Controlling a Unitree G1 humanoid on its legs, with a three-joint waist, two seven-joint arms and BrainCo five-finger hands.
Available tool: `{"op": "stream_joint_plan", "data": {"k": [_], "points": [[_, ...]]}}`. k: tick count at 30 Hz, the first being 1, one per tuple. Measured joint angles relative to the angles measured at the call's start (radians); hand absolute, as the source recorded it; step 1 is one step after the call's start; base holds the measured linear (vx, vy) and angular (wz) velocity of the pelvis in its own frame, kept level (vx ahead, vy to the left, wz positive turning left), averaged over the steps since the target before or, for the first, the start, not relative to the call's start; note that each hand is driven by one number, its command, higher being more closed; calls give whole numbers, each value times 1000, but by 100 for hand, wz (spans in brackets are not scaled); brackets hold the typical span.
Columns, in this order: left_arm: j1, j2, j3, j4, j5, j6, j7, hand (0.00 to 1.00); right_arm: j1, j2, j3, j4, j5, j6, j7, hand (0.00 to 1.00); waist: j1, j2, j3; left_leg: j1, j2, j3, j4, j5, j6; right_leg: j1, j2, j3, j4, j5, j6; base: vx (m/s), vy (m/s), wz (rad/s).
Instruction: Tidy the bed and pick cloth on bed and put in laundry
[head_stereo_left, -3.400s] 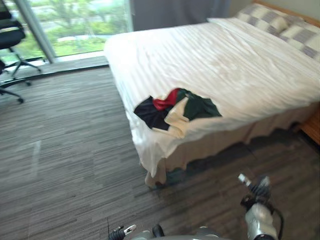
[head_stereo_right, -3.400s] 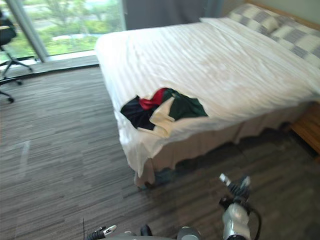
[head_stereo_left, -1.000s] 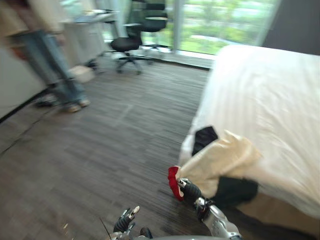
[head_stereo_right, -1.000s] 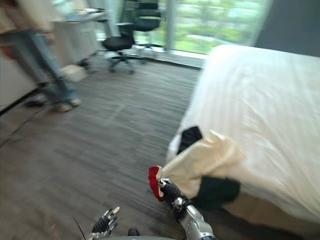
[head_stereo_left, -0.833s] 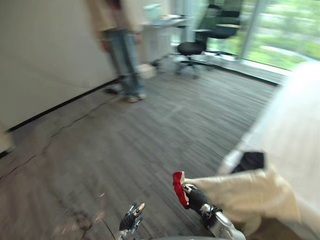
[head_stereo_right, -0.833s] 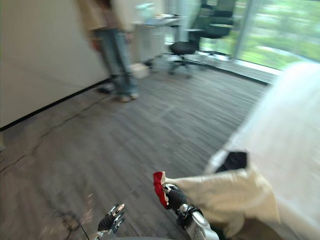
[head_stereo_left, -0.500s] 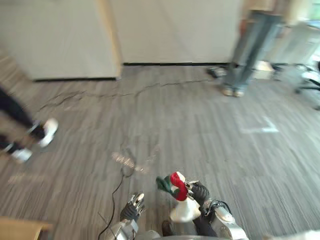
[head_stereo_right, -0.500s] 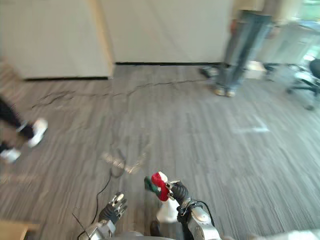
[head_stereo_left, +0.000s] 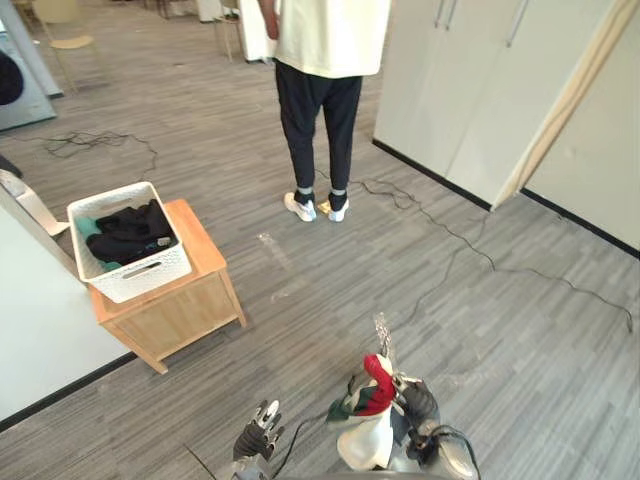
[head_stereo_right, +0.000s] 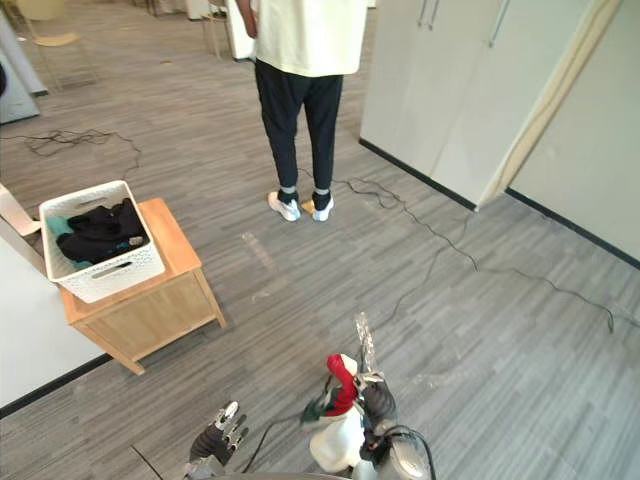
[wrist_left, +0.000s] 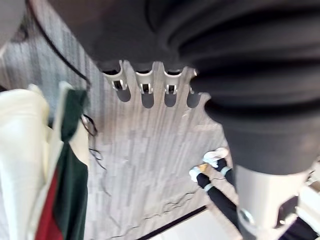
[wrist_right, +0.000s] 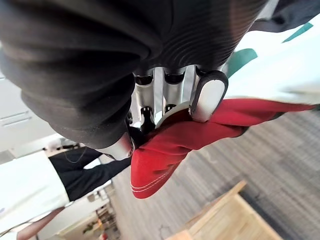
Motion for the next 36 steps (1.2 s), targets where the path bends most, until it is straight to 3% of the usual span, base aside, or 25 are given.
{"op": "stream_joint_plan", "data": {"k": [1,2,11,15,16,18,19,21,22,23,25,27,29,30,31,32,34,36], "points": [[-6,-4,2,2,14,4,-3,0,2,0,0,0,0,1,-9,100,-2,1,0,-15,0,5,38,3,-5,22,-11,-25,-14,0,0,102,12,62],[-79,24,19,123,142,4,5,0,21,10,-47,122,0,28,-67,100,-50,-40,7,69,33,80,-289,189,8,74,-18,-63,-97,-7,25,30,7,27],[-90,21,32,127,142,5,9,0,41,14,-86,124,-5,26,-55,100,-49,-52,7,69,40,95,-289,185,1,72,-13,-49,-97,-10,21,0,0,-4],[-94,19,45,141,131,-2,10,0,61,12,-119,126,-9,-3,4,100,-51,-57,7,74,48,113,-287,177,-11,72,-5,-34,-97,-14,16,8,-9,-13],[-92,16,81,139,121,-8,9,0,62,12,-118,76,-10,-4,24,100,-47,-66,11,69,63,133,-249,154,-36,73,0,-17,-94,-21,10,15,-53,-36],[-85,17,113,133,89,-15,8,0,69,11,-106,-29,-25,-5,52,100,-45,-59,22,28,99,145,-146,89,-78,74,20,-11,-79,-40,-8,12,-98,-25],[-69,22,132,107,57,-29,6,0,67,11,-106,-126,-43,-20,85,100,-44,-72,25,-36,151,132,57,46,-109,76,21,-8,-59,-75,-16,34,-112,2],[-58,24,142,70,50,-38,2,0,49,0,-113,-171,-50,-44,103,100,-38,-78,30,-149,216,102,313,58,-98,89,29,-20,-54,-90,-22,45,-115,13],[-49,18,141,50,51,-44,0,0,34,-23,-124,-189,-50,-48,114,100,-28,-56,43,-199,259,76,454,86,-85,118,46,-21,-57,-96,-31,90,-103,2],[-43,16,139,46,52,-44,-3,0,9,-36,-135,-189,-50,-46,114,100,-17,-43,51,-207,272,66,510,122,-91,145,49,-17,-62,-103,-40,114,-74,-1],[-34,19,139,34,52,-45,-19,0,-2,-37,-151,-188,-52,-42,114,100,-16,-47,69,-240,255,48,564,150,-112,168,35,-17,-67,-114,-53,120,-47,6],[-8,10,120,-6,52,-40,-20,0,-14,-53,-168,-189,-52,-33,112,100,-21,-25,82,-242,210,64,470,75,-98,182,17,-22,-71,-122,-54,168,5,9],[13,4,79,-36,52,-30,-24,0,-21,-76,-184,-189,-52,-12,111,100,-23,4,99,-245,163,126,289,74,-78,192,0,-42,-84,-125,-45,138,50,19],[21,6,57,-43,52,-25,-38,0,-9,-81,-189,-188,-54,0,109,100,-22,13,103,-240,125,147,130,114,-56,208,-6,-64,-89,-128,-31,190,87,45],[37,7,40,-45,52,-22,-41,0,4,-82,-186,-189,-60,2,109,100,-18,22,105,-232,103,142,-13,184,-57,229,1,-87,-93,-137,-7,231,107,47],[43,9,39,-50,52,-25,-43,0,10,-88,-185,-187,-60,2,108,100,-16,22,106,-228,99,137,-37,230,-11,239,5,-94,-95,-146,1,205,105,36],[43,33,34,-71,52,-24,-64,0,7,-91,-155,-191,-59,-8,99,100,-9,-12,98,-215,49,139,-43,193,81,248,-34,-108,-84,-185,21,230,86,19],[44,35,31,-75,51,-25,-70,0,-19,-102,-144,-191,-57,-9,83,100,-9,-17,98,-204,27,144,-48,155,115,218,-58,-88,-1,-179,30,276,109,5]]}}
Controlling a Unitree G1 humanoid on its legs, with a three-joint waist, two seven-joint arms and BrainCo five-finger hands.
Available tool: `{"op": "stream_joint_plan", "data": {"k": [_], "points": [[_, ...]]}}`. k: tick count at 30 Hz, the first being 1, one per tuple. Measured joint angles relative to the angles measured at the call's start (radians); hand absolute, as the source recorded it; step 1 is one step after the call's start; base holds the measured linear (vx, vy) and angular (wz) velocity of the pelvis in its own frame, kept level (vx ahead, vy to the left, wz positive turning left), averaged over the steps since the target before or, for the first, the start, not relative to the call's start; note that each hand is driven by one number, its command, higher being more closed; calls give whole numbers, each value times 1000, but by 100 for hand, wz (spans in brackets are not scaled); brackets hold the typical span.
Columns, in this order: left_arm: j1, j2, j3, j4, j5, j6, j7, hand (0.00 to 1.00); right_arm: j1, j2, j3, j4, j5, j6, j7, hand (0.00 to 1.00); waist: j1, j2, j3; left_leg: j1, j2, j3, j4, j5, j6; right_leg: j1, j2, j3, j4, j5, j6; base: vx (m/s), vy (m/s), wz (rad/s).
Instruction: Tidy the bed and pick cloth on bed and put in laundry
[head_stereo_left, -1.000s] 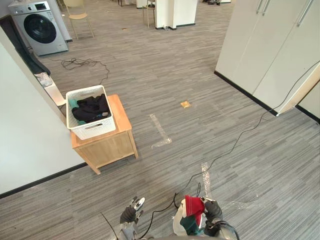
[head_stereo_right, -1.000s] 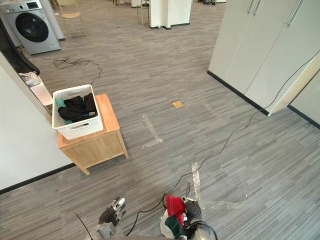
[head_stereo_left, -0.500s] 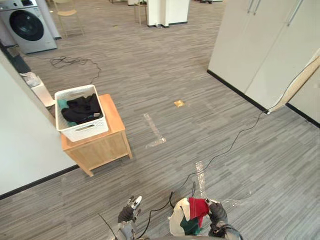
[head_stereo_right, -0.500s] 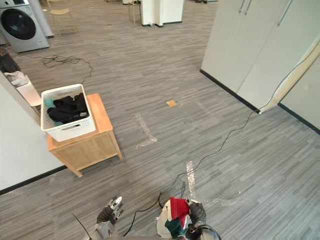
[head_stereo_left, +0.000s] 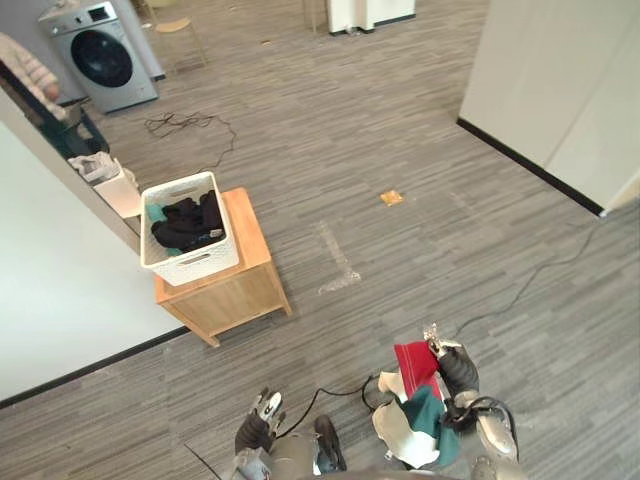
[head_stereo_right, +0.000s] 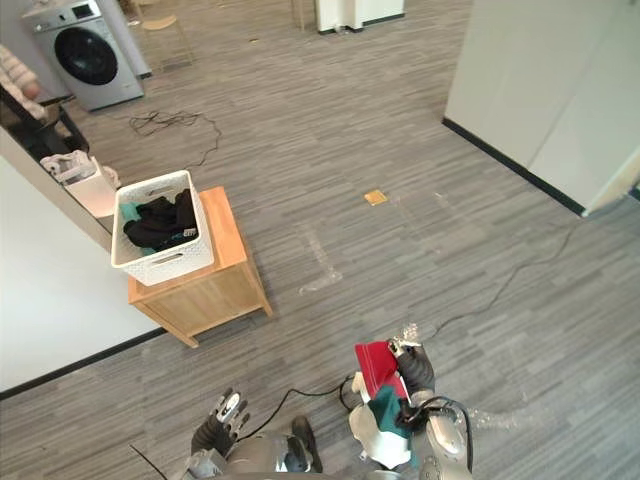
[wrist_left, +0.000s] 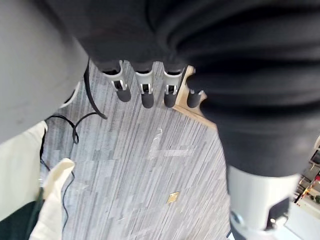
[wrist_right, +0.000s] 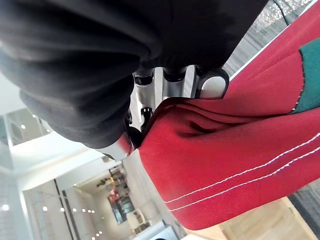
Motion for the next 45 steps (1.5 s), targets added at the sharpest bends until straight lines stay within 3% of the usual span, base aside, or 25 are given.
{"op": "stream_joint_plan", "data": {"k": [2,3,4,5,7,9,12,14,16,18,19,20,21,22,23,24,26,29,32,34,36,37,39,42,45], "points": [[1,-5,-4,1,0,0,1,0,-8,-3,0,-1,1,0,-10,100,-3,3,-5,31,-12,-1,-37,-7,5,-63,-24,39,166,-15,23,233,145,6],[-4,-2,-4,2,0,0,1,0,-18,1,1,-5,1,0,-22,100,-7,-2,-5,53,-16,-5,-49,-30,14,-164,-54,75,447,-29,78,309,155,17],[-7,19,-16,2,-1,-1,0,0,-20,14,1,-7,0,-1,-25,100,-10,-25,-8,92,-33,-16,-53,-51,-3,-259,-89,108,742,23,179,327,137,20],[-8,31,-31,2,-3,-2,0,0,-16,18,1,-7,0,-3,-25,100,-10,-35,-12,113,-45,-25,-67,-52,-7,-289,-104,104,835,48,186,279,73,21],[-15,56,-89,2,-11,-1,12,0,-12,29,-2,-14,-2,-18,-26,100,-13,-42,-17,183,-76,-80,-115,-54,-3,-342,-147,12,973,16,58,326,71,41],[-34,49,-128,-2,-32,0,26,0,2,34,-5,-68,-1,-34,-26,100,-28,-26,-13,215,-72,-155,-130,-58,-2,-427,-116,-30,914,-68,-1,416,34,89],[-44,41,-135,-4,-43,28,30,0,12,34,-7,-139,4,-47,-34,100,-66,-4,-3,255,-44,-251,-138,-68,-21,-509,-51,-27,584,-86,0,372,-39,125],[-54,43,-157,-6,-45,57,33,0,23,36,-7,-196,27,-74,-28,100,-54,-2,-2,313,-20,-323,-151,-93,-42,-565,-19,24,248,72,9,471,-149,93],[-34,53,-168,-7,-44,63,33,0,38,42,5,-272,47,-81,-33,100,-51,-8,-6,349,-19,-353,-149,-139,-74,-586,-27,105,100,175,77,433,-249,91],[8,53,-162,-24,-46,57,34,0,46,38,40,-327,59,-100,-42,100,-47,-18,-35,410,2,-384,-114,-220,-117,-569,-26,154,114,214,45,520,-350,62],[56,42,-160,-32,-47,58,33,0,47,18,67,-354,60,-111,-49,100,-46,7,-67,447,53,-389,-71,-262,-160,-554,9,137,191,222,13,477,-328,51],[68,37,-156,-36,-47,56,32,0,39,15,78,-358,60,-120,-57,100,-49,-1,-72,422,65,-386,31,-278,-185,-540,12,128,224,228,3,687,-532,59],[79,17,-145,-63,-62,39,34,0,27,7,88,-360,64,-127,-70,100,-45,22,-67,306,114,-366,330,-253,-195,-512,40,115,244,218,-26,570,-452,40],[87,-6,-137,-101,-77,26,32,0,19,-13,95,-384,69,-127,-73,100,-32,46,-64,163,187,-349,632,-106,-180,-447,83,94,221,184,-54,665,-524,19],[94,-21,-132,-103,-91,24,28,0,19,-18,99,-398,68,-133,-74,100,-23,60,-57,105,219,-350,744,-42,-197,-414,108,93,195,177,-61,452,-291,-8],[96,-44,-130,-104,-115,22,24,0,2,-29,96,-400,68,-153,-79,100,-8,93,-52,20,244,-342,854,-46,-209,-348,139,91,144,166,-75,629,-359,-21],[86,-38,-127,-102,-126,30,10,0,-40,-28,71,-394,63,-163,-89,100,-5,93,-49,-66,212,-297,830,-86,-182,-281,132,85,102,137,-100,513,-268,-21],[61,-35,-125,-87,-139,32,6,0,-92,-36,-11,-397,60,-206,-106,100,1,83,-46,-113,149,-142,504,-103,-172,-178,122,66,25,113,-98,445,-142,-9],[43,-35,-125,-75,-146,31,5,0,-132,-91,-89,-405,69,-226,-117,100,-12,74,-53,-70,94,110,129,-86,-169,-63,128,-12,-47,80,-58,480,-73,63],[37,-31,-121,-68,-157,29,9,0,-199,-142,-96,-418,96,-225,-120,100,-4,57,-81,-60,47,165,45,-65,-84,-38,115,-85,21,-10,11,534,16,81],[20,-35,-119,-29,-186,28,15,0,-264,-141,-84,-416,98,-222,-110,100,10,72,-96,-36,37,140,-33,14,38,-126,88,-97,281,-71,67,442,61,67],[-5,-21,-122,-27,-204,24,18,0,-324,-112,-65,-404,96,-223,-107,100,13,47,-101,6,3,99,-96,53,85,-248,23,-88,583,-53,64,403,40,126],[-42,18,-124,-23,-237,22,20,0,-382,-100,-38,-386,88,-223,-106,100,6,1,-90,53,-25,-6,-123,66,78,-322,-36,-99,756,-76,29,437,-70,170],[-40,27,-108,-15,-264,15,13,0,-467,-106,-26,-390,64,-228,-105,100,17,-4,-81,142,-15,-164,-133,59,43,-352,-53,-41,615,-104,9,393,-227,172],[-19,53,-101,24,-265,13,-10,0,-492,-134,-20,-469,59,-243,-105,100,11,-6,-88,130,-3,-381,-98,12,8,-417,9,259,331,-51,-10,250,-349,188]]}}
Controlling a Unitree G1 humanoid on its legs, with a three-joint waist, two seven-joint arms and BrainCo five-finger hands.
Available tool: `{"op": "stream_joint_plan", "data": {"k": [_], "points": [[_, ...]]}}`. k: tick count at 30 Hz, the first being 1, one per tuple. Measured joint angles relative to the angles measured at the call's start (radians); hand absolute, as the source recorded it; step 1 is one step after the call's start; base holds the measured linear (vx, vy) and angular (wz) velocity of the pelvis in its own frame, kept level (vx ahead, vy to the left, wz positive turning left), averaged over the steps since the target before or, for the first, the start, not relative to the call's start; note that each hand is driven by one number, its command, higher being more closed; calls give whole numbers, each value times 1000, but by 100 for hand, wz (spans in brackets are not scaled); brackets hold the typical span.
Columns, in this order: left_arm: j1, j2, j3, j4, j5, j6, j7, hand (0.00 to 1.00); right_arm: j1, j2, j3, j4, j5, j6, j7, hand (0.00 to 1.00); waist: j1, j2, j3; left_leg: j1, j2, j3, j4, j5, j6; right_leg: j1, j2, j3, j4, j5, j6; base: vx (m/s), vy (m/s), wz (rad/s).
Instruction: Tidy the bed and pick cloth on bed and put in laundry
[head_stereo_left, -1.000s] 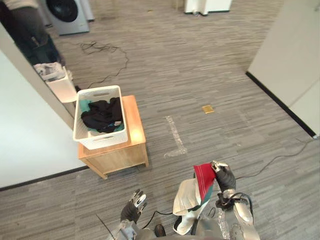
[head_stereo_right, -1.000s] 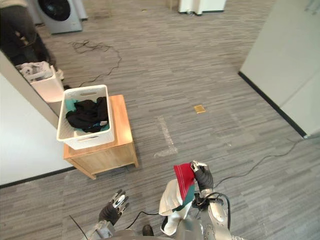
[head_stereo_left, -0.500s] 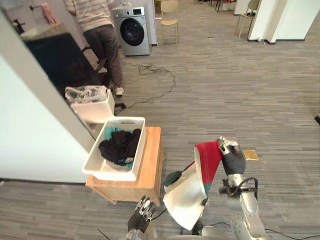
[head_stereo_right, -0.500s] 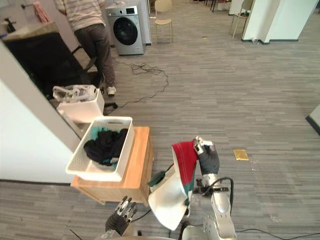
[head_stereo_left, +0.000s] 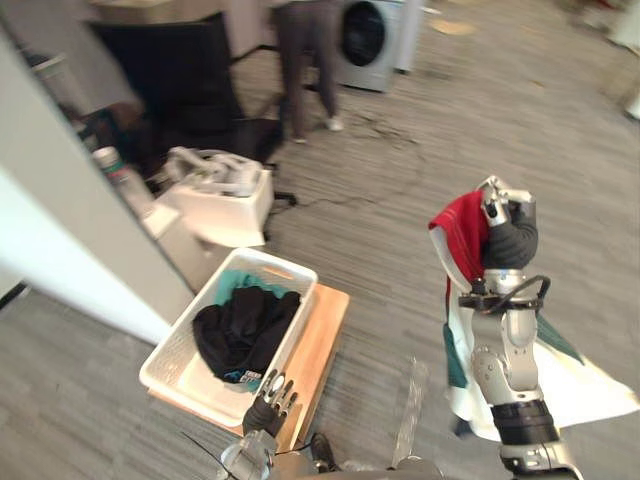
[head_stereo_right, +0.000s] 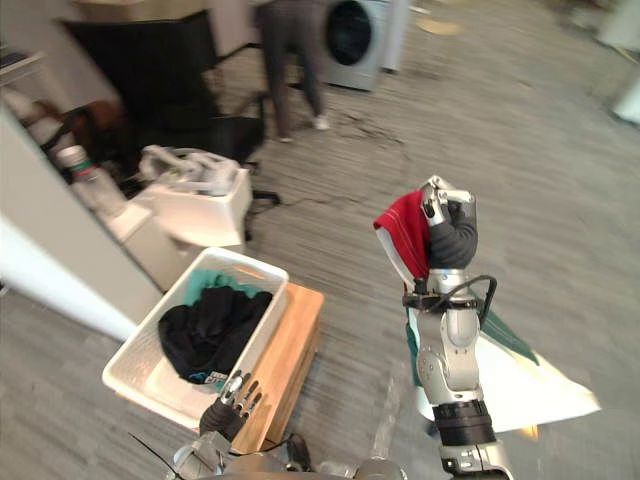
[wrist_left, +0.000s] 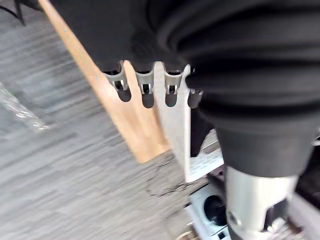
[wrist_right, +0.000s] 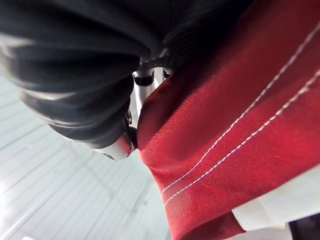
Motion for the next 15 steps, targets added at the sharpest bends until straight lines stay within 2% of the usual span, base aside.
{"op": "stream_joint_plan", "data": {"k": [1,2,3,4,5,6,7,8,9,10,12,13,14,15], "points": [[3,11,12,50,3,2,-28,0,-6,-25,-1,-37,-15,-4,-21,100,-22,-8,-5,-20,-1,-100,25,-17,-28,8,28,155,-121,45,34,153,-339,189],[9,17,22,68,3,1,-40,0,-17,-36,-1,-46,-26,-4,-35,100,-24,-17,-3,-20,-3,-136,34,-23,-43,16,33,209,-166,63,58,199,-467,202],[40,38,41,81,3,3,-75,0,-64,-44,0,-44,-58,17,-64,100,-17,-51,-9,-15,-13,-186,45,-34,-77,22,31,267,-211,116,80,183,-540,149],[83,65,73,78,3,1,-109,0,-121,-43,2,-45,-81,39,-84,100,4,-104,-18,-3,-37,-216,55,-48,-112,26,12,279,-216,145,60,186,-590,127],[97,76,89,84,3,-1,-118,0,-149,-45,2,-45,-87,49,-88,100,14,-131,-23,3,-47,-224,59,-56,-133,25,-3,277,-205,195,87,185,-588,133],[115,50,126,98,3,2,-123,0,-179,-72,1,-49,-94,60,-91,100,24,-113,-37,-4,6,-187,83,-64,-151,41,14,196,-197,174,73,204,-557,142],[120,9,151,91,3,-1,-136,0,-218,-120,-12,-68,-98,73,-94,100,30,-68,-56,-34,78,-82,129,-64,-165,77,35,103,-246,186,54,160,-418,157],[115,-3,156,90,4,1,-138,0,-234,-141,-23,-83,-102,84,-96,100,25,-53,-63,-51,107,-30,145,-67,-170,101,41,61,-275,193,47,126,-345,177],[101,-22,172,87,9,12,-158,0,-270,-178,-47,-107,-122,104,-111,100,12,-35,-72,-69,151,89,163,-67,-169,144,47,-34,-321,209,37,83,-282,183],[82,-31,179,88,30,21,-174,0,-299,-202,-80,-119,-143,130,-116,100,5,-33,-76,-64,174,197,174,-67,-169,171,46,-93,-342,214,23,95,-312,170],[60,-30,174,99,73,42,-189,0,-331,-219,-117,-128,-164,152,-120,100,-1,-37,-78,-40,171,283,137,-63,-165,191,38,-158,-357,210,16,88,-146,117],[25,-29,171,129,111,57,-200,0,-343,-230,-158,-130,-174,176,-128,100,-4,-49,-80,-16,171,351,39,-6,-182,196,21,-200,-355,212,16,113,-59,110],[13,-27,162,140,131,66,-202,0,-348,-235,-176,-129,-182,190,-129,100,-7,-44,-83,-5,160,355,-16,43,-187,200,12,-221,-354,212,16,110,-28,82],[8,-22,152,151,140,70,-202,0,-352,-235,-181,-127,-182,197,-129,100,-9,-44,-83,5,148,346,-50,62,-185,203,8,-226,-354,213,18,57,67,57]]}}
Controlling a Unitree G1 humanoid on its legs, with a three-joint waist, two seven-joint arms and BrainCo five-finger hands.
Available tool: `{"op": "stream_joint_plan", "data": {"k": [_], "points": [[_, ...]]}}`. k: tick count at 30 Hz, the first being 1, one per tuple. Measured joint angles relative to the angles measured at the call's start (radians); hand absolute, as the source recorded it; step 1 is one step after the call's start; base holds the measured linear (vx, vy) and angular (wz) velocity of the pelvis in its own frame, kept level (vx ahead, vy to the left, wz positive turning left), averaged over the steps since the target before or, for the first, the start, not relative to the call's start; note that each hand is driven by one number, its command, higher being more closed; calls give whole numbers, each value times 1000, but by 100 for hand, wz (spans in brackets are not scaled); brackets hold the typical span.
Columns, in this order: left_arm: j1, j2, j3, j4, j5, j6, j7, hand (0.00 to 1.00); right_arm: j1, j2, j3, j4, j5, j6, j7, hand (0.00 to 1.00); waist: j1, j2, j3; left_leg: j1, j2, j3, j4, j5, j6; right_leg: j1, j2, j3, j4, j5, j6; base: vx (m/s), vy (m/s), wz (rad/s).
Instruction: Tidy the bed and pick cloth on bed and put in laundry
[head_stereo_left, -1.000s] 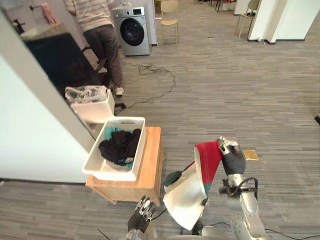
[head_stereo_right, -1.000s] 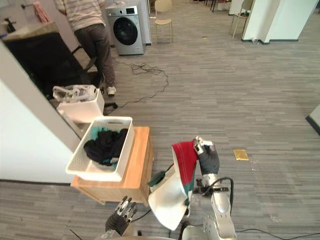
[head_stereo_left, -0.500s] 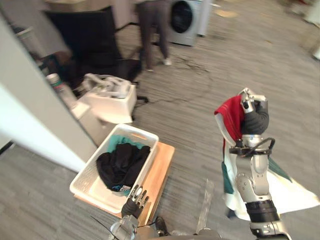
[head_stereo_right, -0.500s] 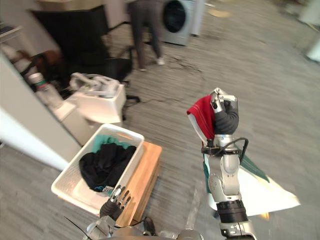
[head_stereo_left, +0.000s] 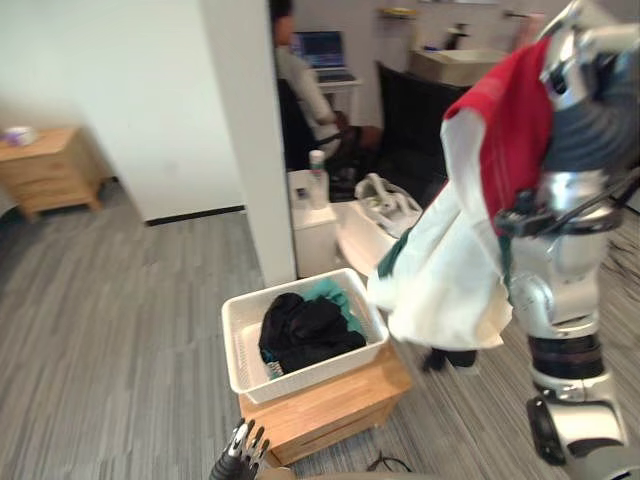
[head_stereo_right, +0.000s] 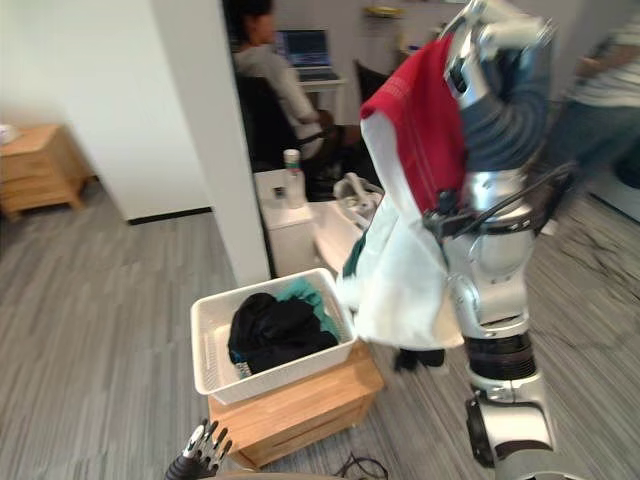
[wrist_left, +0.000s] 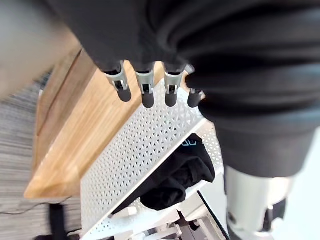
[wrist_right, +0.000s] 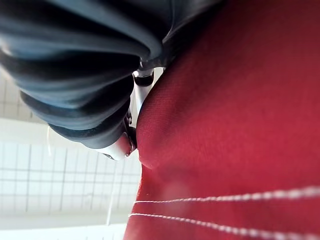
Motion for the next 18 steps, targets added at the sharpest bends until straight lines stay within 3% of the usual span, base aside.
{"op": "stream_joint_plan", "data": {"k": [3,4,7,11,18], "points": [[-17,26,-16,36,23,6,2,0,-64,0,6,20,-7,42,0,100,-14,-12,1,49,-40,-29,-139,70,8,3,-13,-8,0,4,6,47,86,30],[-28,40,-21,46,22,9,5,0,-126,0,22,61,-7,61,-2,100,-12,-25,1,52,-44,-31,-142,71,8,4,-14,-8,0,9,7,22,65,9],[-34,45,-20,47,19,26,10,0,-247,0,95,152,-4,108,-3,100,-12,-31,-3,62,-43,-39,-143,71,8,23,-13,-10,-1,28,-3,-20,70,10],[-49,31,-1,24,19,29,11,0,-281,9,187,170,5,120,-5,100,18,-37,-10,69,-40,-53,-144,55,19,40,-15,-29,1,49,12,-54,61,12],[-47,-6,27,-14,19,69,31,0,-295,59,245,222,9,130,-22,100,22,-13,-23,63,-20,18,-144,54,21,56,-3,-125,-48,84,7,-75,19,1]]}}
